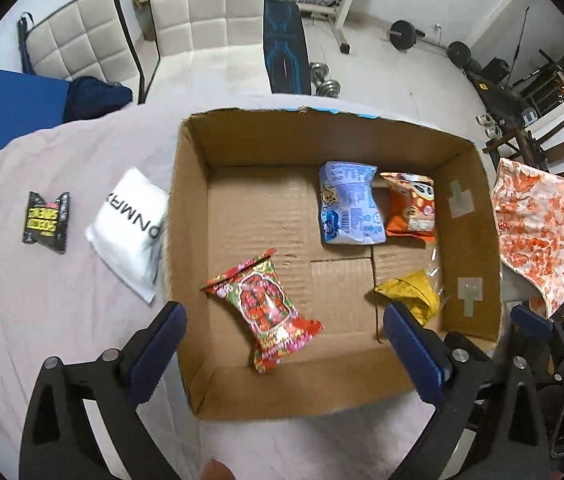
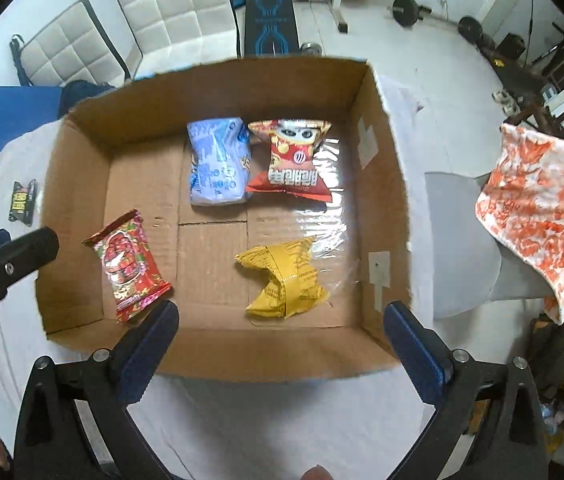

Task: Organize soft objects
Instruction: 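Move the left tool toward the black shoe-wipe packet while the right tool approaches the white pouch, then grasp the shoe-wipe packet with the left tool while the right tool grasps the white pouch, then lift both held packets and carry them over the cardboard box, then lower both packets into the box and open both tools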

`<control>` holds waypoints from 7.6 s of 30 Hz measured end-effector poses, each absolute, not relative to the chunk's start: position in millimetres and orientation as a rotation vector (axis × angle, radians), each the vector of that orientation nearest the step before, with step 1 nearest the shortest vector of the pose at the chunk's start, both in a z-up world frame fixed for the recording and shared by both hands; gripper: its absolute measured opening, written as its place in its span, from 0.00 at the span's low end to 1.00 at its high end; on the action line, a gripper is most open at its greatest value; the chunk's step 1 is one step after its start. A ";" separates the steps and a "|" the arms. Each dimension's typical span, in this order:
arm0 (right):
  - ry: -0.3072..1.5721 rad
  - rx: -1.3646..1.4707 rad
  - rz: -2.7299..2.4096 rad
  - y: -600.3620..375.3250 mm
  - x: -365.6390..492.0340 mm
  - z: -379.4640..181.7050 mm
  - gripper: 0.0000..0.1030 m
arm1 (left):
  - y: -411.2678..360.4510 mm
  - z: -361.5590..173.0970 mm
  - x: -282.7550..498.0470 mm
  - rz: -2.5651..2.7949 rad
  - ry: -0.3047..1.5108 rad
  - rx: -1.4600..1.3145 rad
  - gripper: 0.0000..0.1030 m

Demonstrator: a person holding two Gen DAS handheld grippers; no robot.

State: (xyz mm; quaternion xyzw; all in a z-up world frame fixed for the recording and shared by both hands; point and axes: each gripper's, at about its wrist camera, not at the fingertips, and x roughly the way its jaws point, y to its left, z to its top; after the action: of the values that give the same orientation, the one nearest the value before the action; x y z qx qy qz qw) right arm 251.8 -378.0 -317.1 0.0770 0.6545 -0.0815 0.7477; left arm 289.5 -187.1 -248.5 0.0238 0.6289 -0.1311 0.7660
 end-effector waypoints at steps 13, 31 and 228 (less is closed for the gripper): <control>1.261 0.137 -0.139 -370.8 188.3 -233.3 1.00 | -181.7 -183.7 207.6 -0.222 1.193 0.058 0.98; 1.213 0.192 -0.001 -327.7 167.6 -184.2 1.00 | -67.5 -131.1 209.2 -0.108 1.166 -0.069 0.98; 1.530 0.356 -0.105 -357.7 305.8 -374.4 0.70 | -218.9 -347.9 403.0 -0.330 1.629 0.145 0.48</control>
State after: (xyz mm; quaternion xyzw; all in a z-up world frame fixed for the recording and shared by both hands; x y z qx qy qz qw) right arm 305.8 -357.7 -374.4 0.1602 0.6885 -0.0472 0.7058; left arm 403.0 -218.9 -347.9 0.0642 0.7231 -0.1463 0.6720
